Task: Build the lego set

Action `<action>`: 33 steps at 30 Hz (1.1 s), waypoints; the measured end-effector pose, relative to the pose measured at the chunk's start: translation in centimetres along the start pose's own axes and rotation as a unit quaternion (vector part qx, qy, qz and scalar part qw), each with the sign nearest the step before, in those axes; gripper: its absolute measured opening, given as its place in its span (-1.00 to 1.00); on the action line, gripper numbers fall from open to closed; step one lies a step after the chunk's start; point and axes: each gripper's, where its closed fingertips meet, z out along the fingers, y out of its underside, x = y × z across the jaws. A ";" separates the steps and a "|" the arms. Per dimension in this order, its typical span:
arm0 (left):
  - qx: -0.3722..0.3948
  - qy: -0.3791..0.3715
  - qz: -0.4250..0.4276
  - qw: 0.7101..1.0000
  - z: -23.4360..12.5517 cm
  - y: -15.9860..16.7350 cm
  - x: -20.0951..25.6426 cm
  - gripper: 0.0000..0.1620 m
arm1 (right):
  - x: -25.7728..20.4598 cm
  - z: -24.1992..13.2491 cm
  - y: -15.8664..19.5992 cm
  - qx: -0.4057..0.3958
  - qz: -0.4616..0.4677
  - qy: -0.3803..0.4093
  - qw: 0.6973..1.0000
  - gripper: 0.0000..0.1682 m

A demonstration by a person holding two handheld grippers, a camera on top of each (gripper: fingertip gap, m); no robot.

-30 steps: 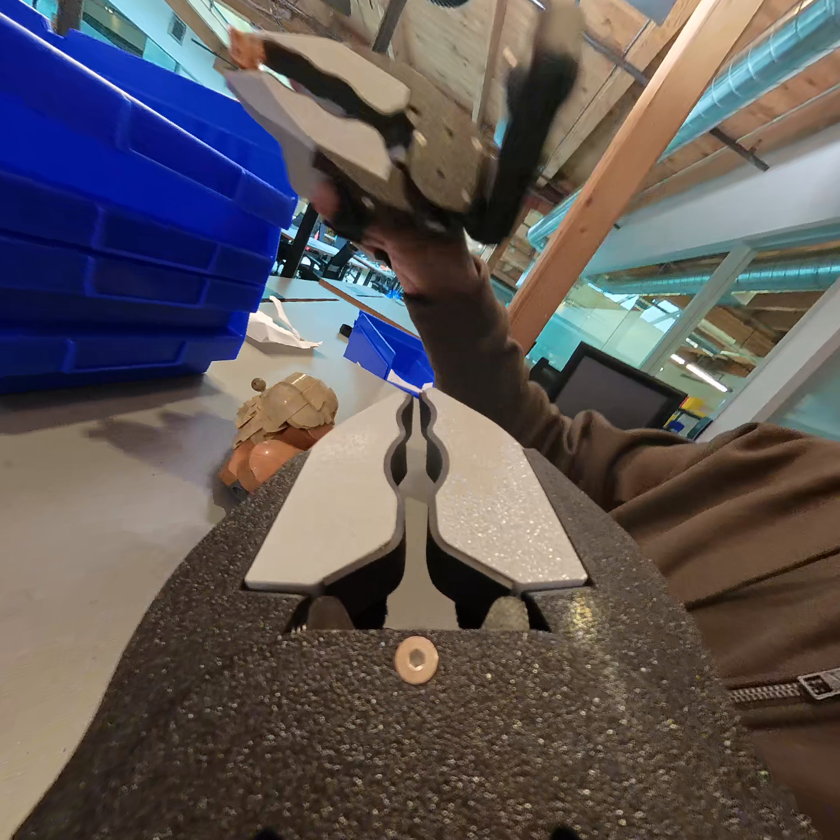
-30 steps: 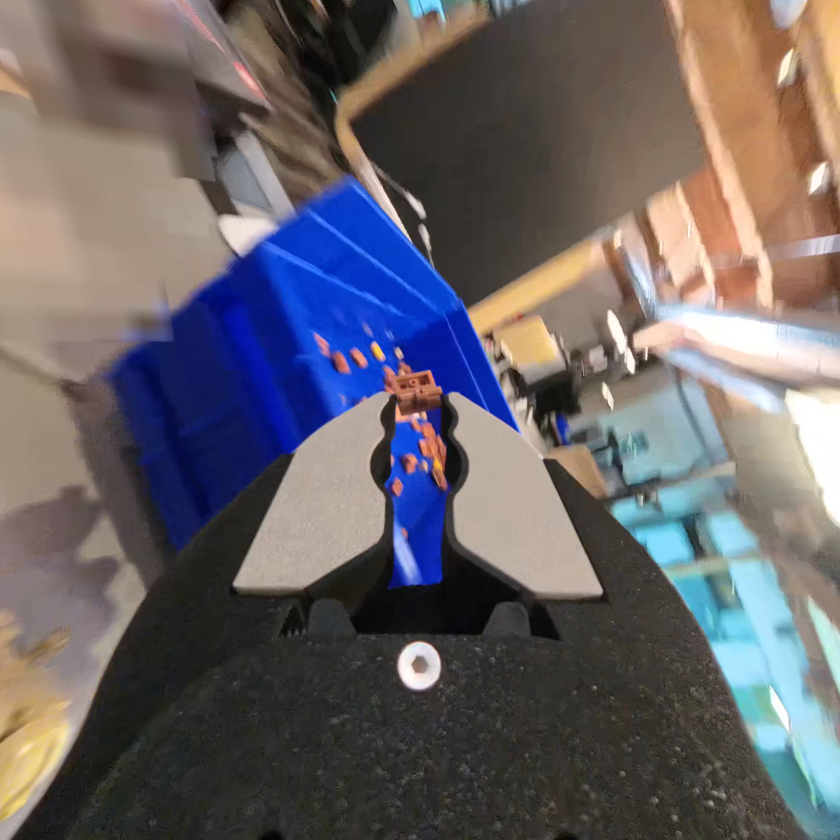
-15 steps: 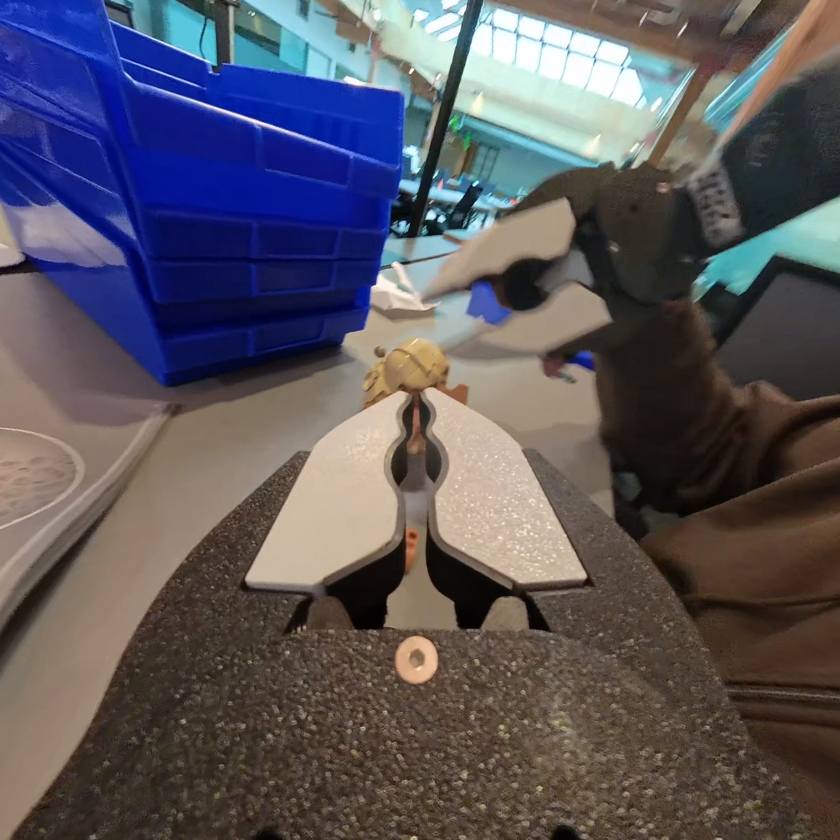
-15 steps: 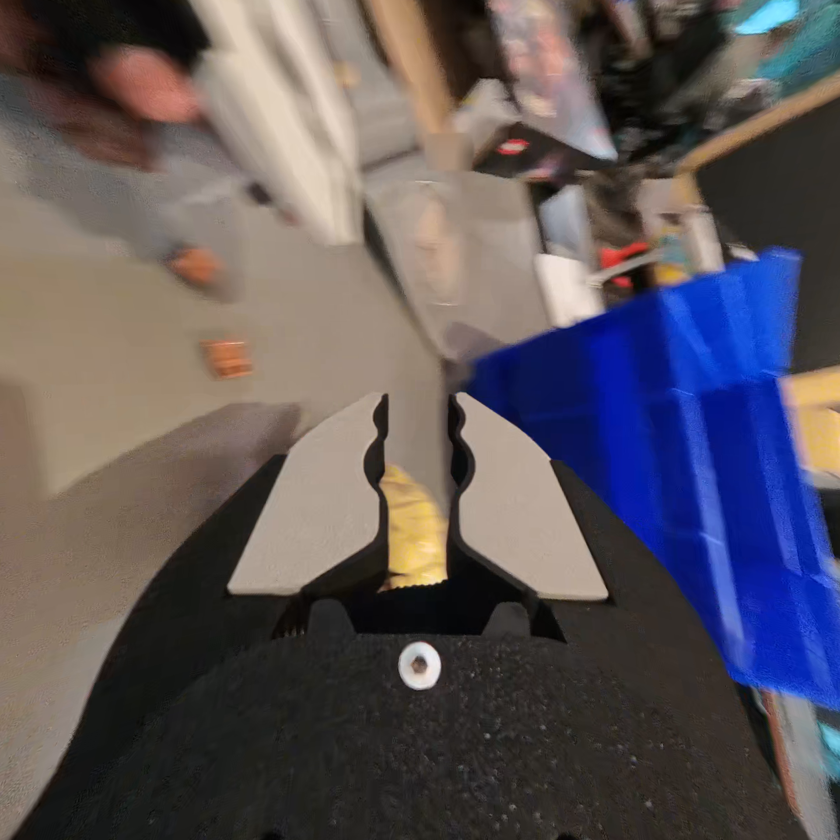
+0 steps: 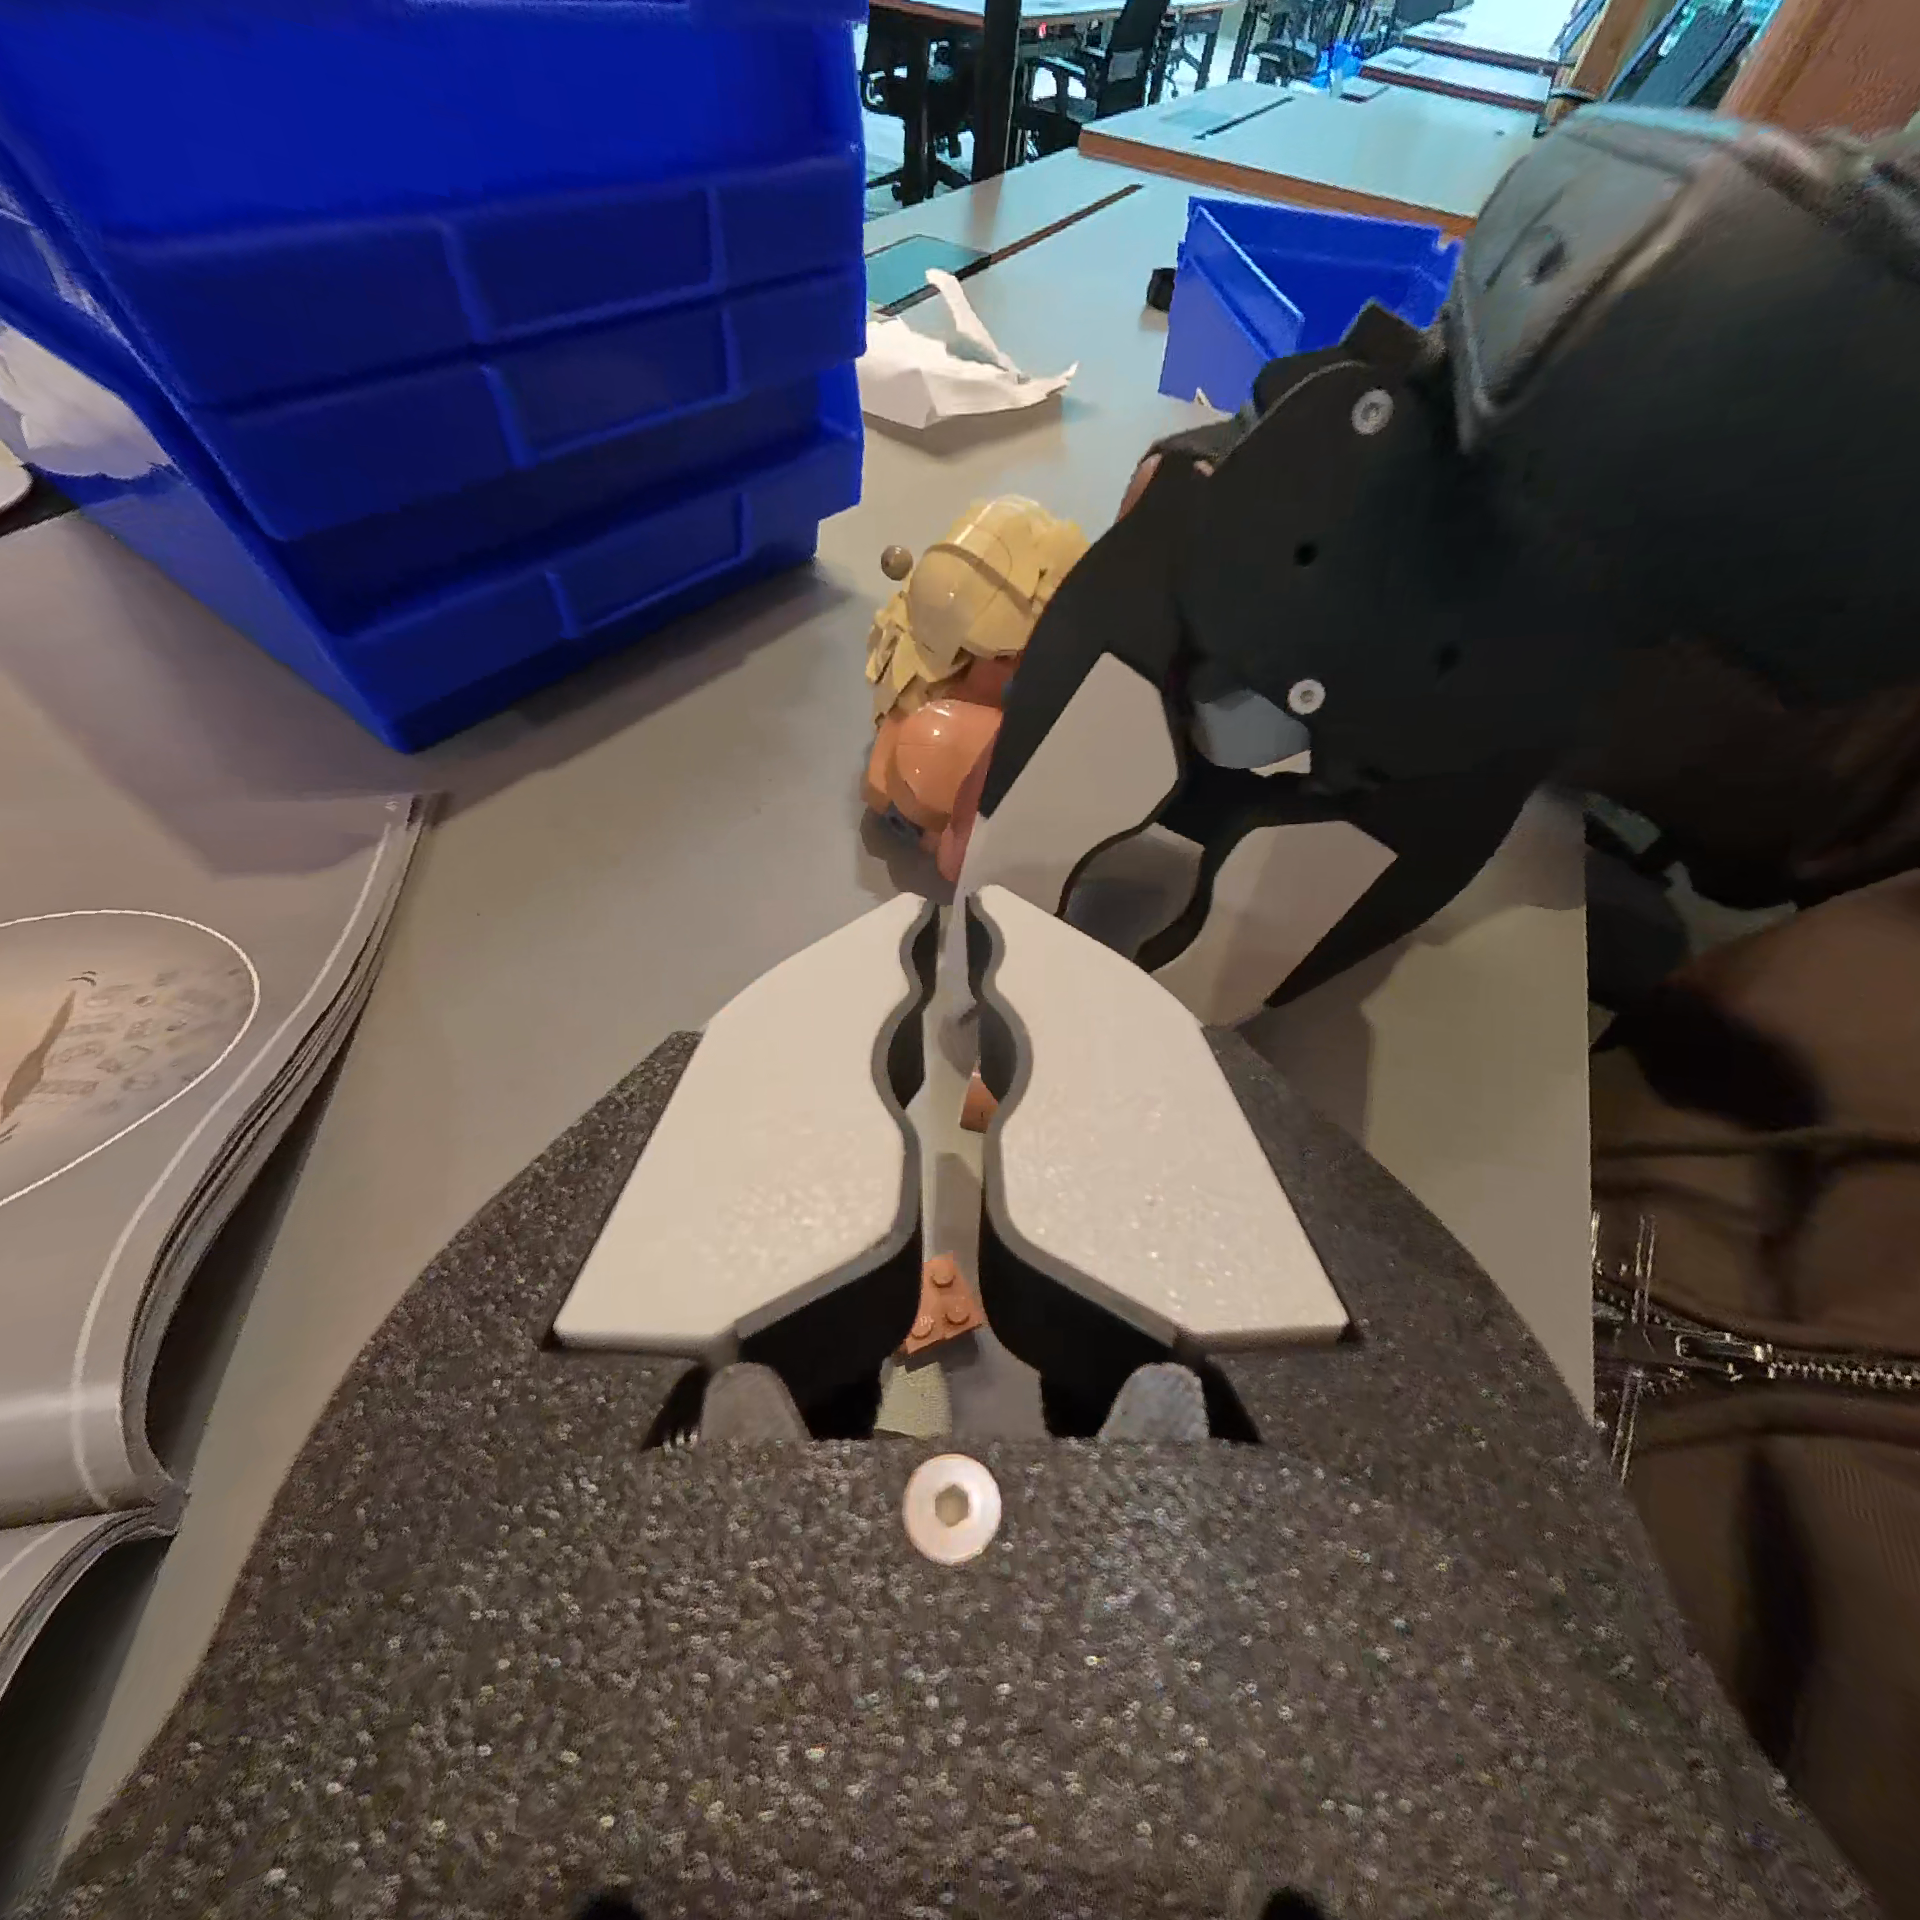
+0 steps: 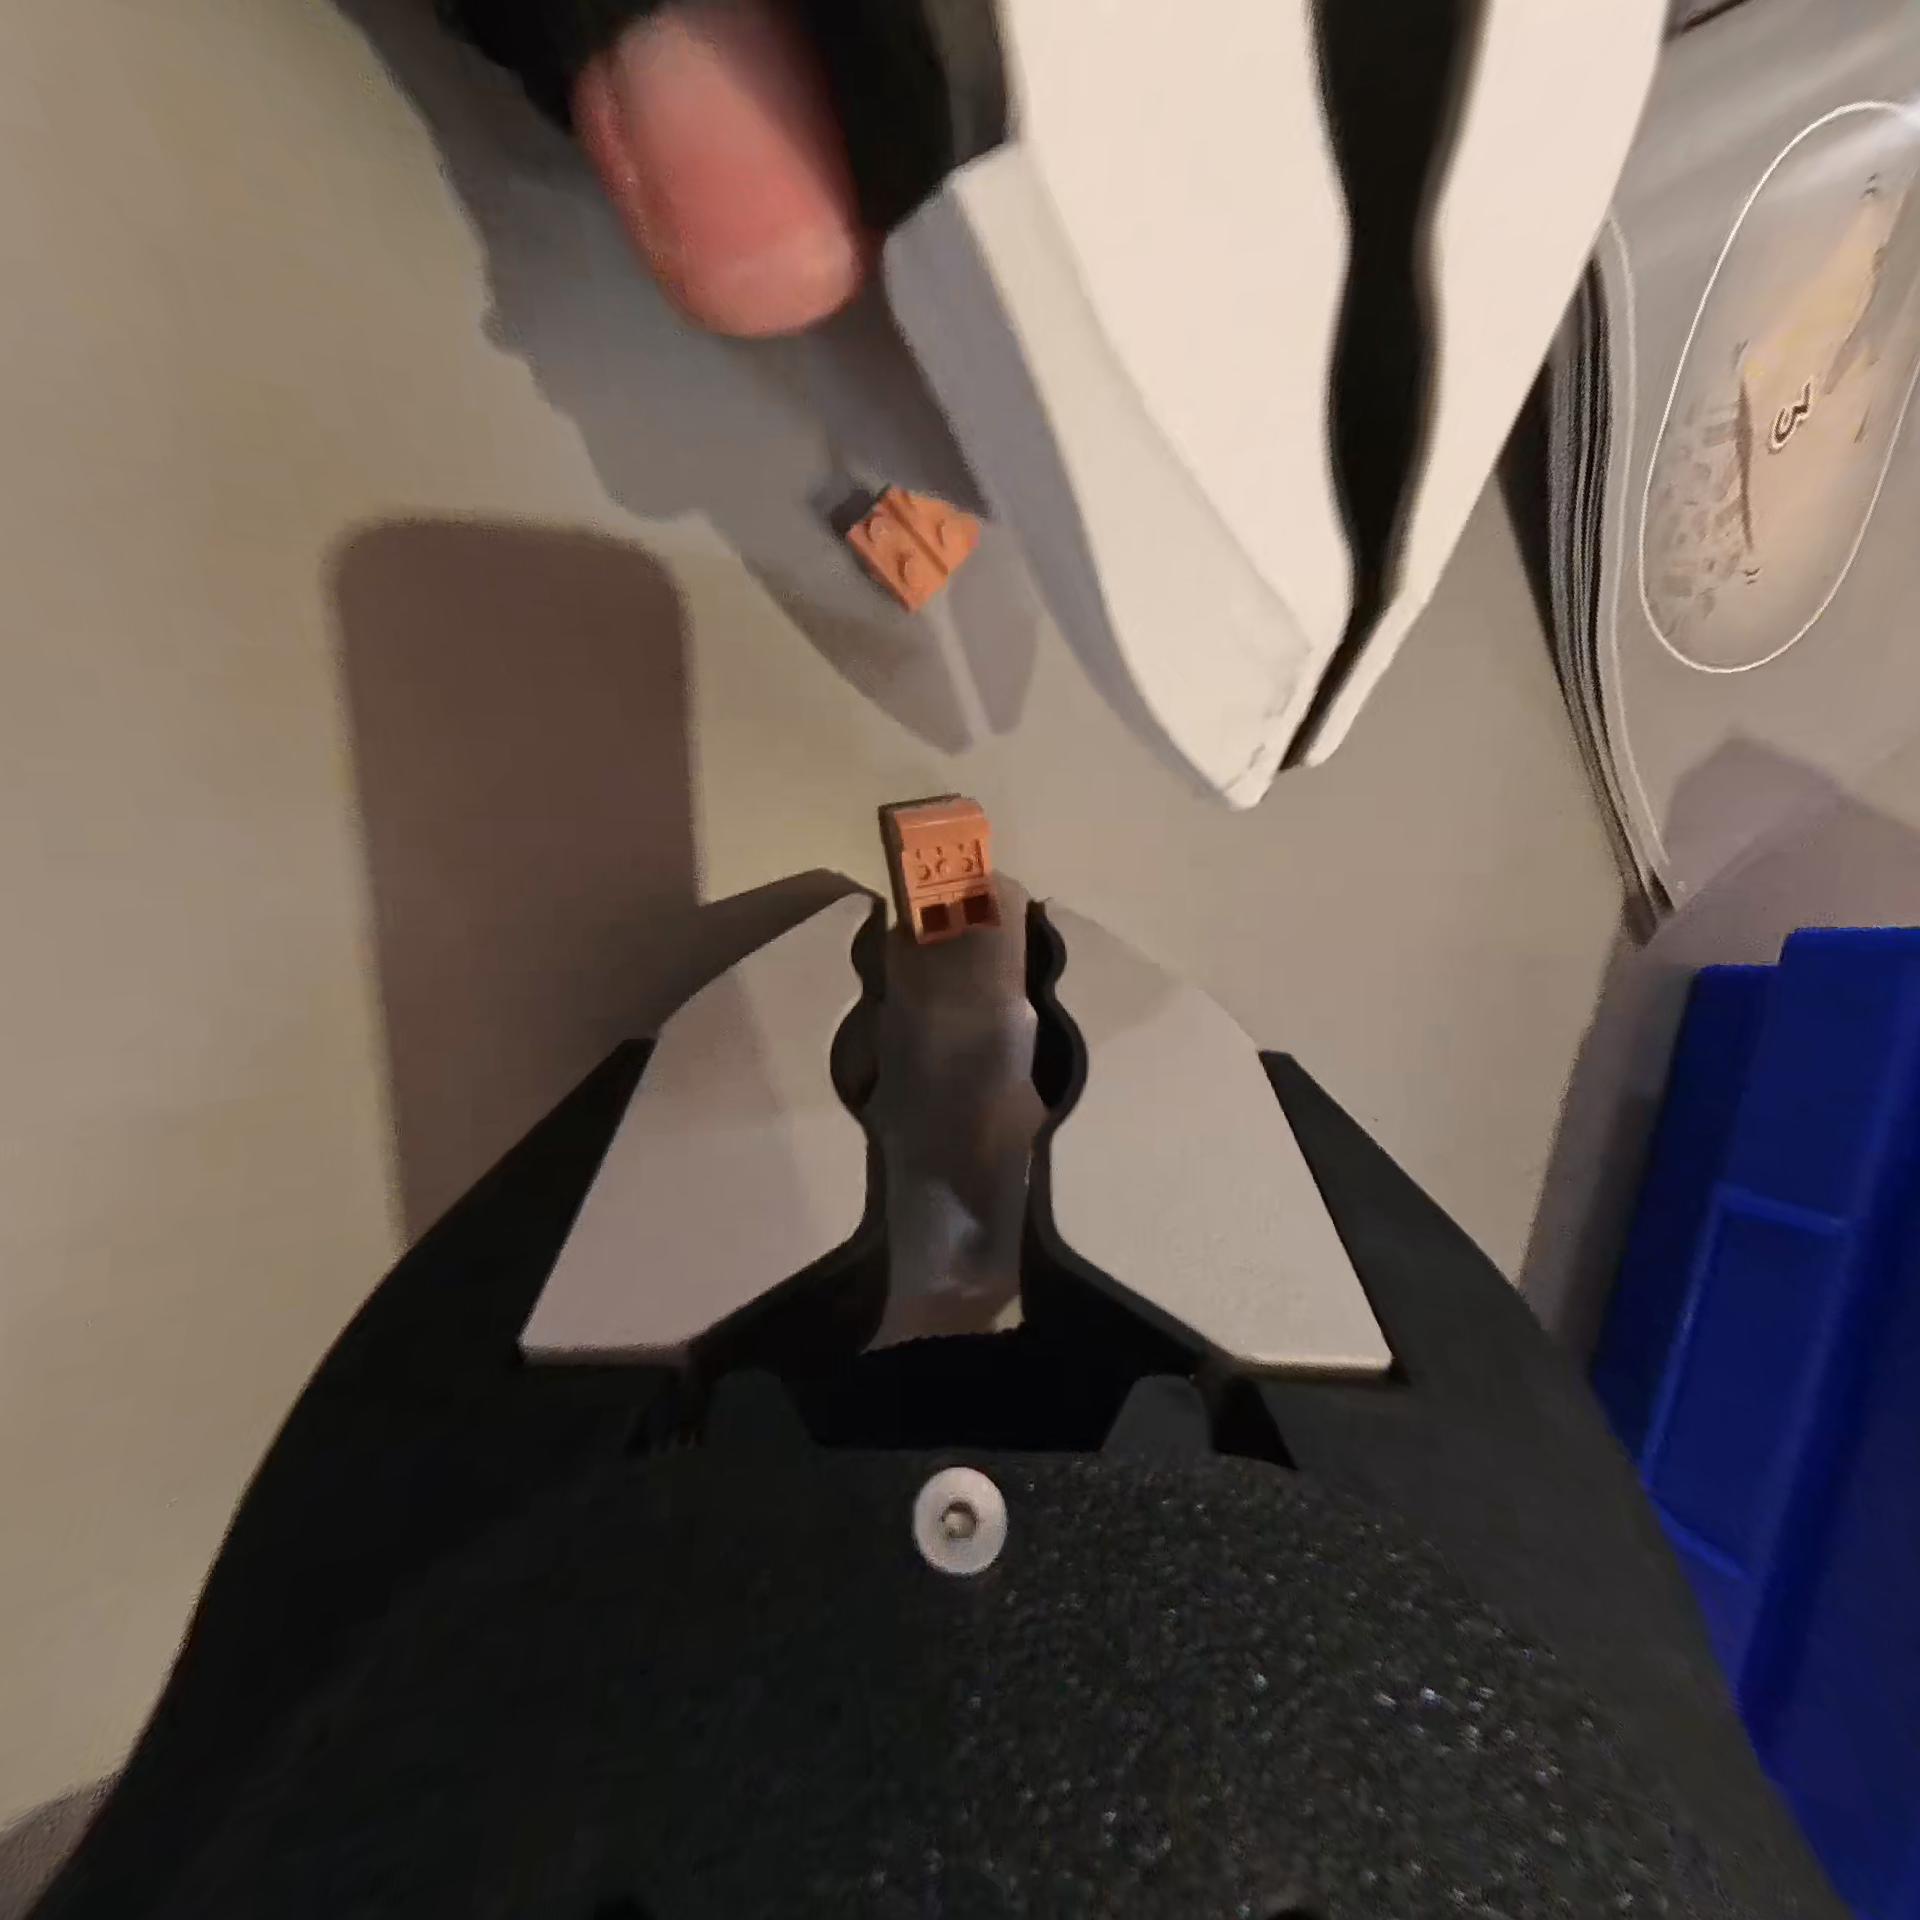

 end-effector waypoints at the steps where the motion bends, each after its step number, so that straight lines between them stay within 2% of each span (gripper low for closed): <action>1: -0.002 -0.001 0.002 1.000 0.0 0.1 0.0 -0.94 | 0.1 0.1 0.0 -0.001 0.006 0.000 1.000 -0.71; 7: -0.001 -0.005 -0.002 1.000 0.0 0.1 -0.3 -0.94 | 0.2 0.3 -0.2 -0.001 0.021 0.012 1.000 -0.78; 13: -0.005 -0.007 0.003 1.000 0.1 0.3 -0.3 -0.94 | 0.1 0.2 -0.4 0.033 0.050 0.013 0.998 -0.79; 18: 0.031 -0.006 0.025 0.999 -0.5 -1.0 -0.2 -0.91 | 0.8 -3.0 -1.6 0.157 0.116 0.005 0.981 -0.79; 22: 0.071 0.006 0.068 0.995 -1.3 -2.4 0.2 -0.75 | 2.4 -6.6 -2.2 0.275 0.199 -0.037 0.940 -0.80; 26: 0.056 0.019 0.164 0.985 -1.5 -2.2 1.1 -0.52 | 2.5 -8.1 -2.0 0.319 0.240 -0.090 0.912 -0.79; 29: 0.005 0.021 0.294 0.955 -1.0 -1.8 1.6 -0.41 | 2.3 -8.1 -1.9 0.324 0.254 -0.114 0.904 -0.79; 33: -0.038 0.019 0.494 0.868 0.3 -2.1 2.2 -0.42 | 2.1 -8.1 -1.8 0.322 0.261 -0.135 0.900 -0.80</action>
